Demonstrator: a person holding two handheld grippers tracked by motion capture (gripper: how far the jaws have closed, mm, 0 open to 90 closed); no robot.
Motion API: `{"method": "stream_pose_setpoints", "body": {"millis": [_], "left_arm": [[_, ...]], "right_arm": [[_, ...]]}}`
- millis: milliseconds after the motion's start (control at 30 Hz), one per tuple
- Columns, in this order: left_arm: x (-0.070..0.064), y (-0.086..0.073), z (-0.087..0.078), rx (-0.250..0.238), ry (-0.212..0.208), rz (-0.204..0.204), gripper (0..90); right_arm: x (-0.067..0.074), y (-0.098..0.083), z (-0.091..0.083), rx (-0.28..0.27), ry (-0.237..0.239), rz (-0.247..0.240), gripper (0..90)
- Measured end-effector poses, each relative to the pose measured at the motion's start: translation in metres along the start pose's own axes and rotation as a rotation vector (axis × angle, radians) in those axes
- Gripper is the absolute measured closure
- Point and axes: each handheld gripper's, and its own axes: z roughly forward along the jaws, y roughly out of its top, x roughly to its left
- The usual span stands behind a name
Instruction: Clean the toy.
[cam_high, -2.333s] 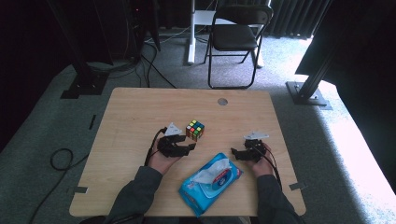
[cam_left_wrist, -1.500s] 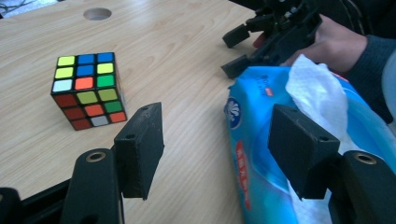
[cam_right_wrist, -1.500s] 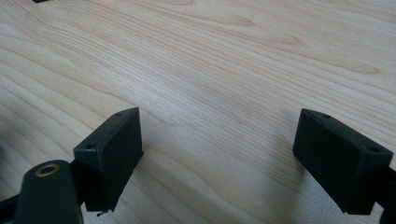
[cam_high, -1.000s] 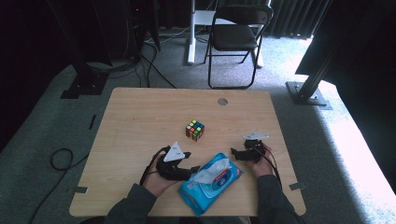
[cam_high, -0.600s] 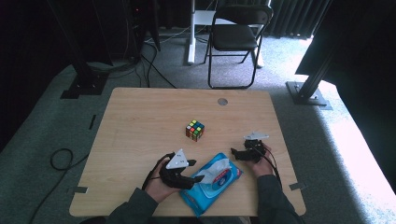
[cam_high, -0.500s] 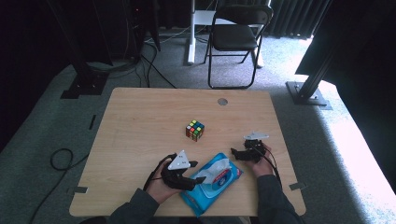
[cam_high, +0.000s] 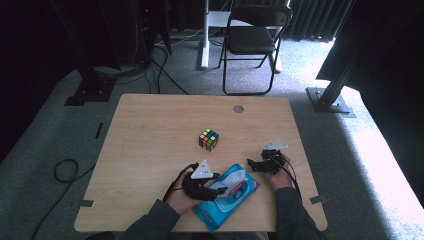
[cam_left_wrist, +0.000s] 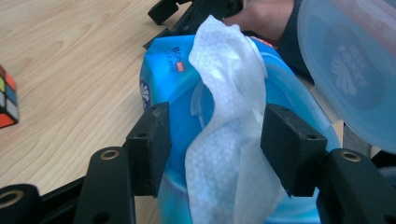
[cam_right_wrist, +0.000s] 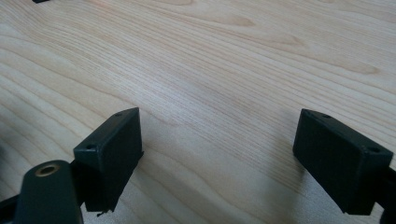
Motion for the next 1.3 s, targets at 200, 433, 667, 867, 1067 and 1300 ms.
{"method": "stream_pose_setpoints", "body": {"millis": [200, 433, 667, 867, 1067, 1300], "left_arm": [[0.002, 0.001, 0.009, 0.012, -0.011, -0.013, 45.3], [-0.002, 0.006, 0.013, 0.030, -0.004, 0.014, 53.2], [-0.005, 0.008, 0.009, 0.012, 0.001, 0.042, 75.5], [-0.004, 0.010, 0.003, -0.012, 0.004, 0.051, 89.2], [-0.001, 0.011, -0.004, -0.031, 0.042, 0.057, 89.8], [0.006, 0.015, -0.015, -0.064, 0.086, 0.049, 90.0]], "right_arm": [[0.000, 0.000, 0.000, 0.000, 0.000, 0.000, 15.3], [0.000, 0.000, 0.000, 0.000, 0.000, 0.000, 15.3], [0.000, 0.000, 0.000, 0.000, 0.000, 0.000, 15.3], [0.000, 0.000, 0.000, 0.000, 0.000, 0.000, 15.3], [0.000, 0.000, 0.000, 0.000, 0.000, 0.001, 15.3], [0.000, 0.000, 0.000, 0.000, 0.000, 0.000, 15.3]]}}
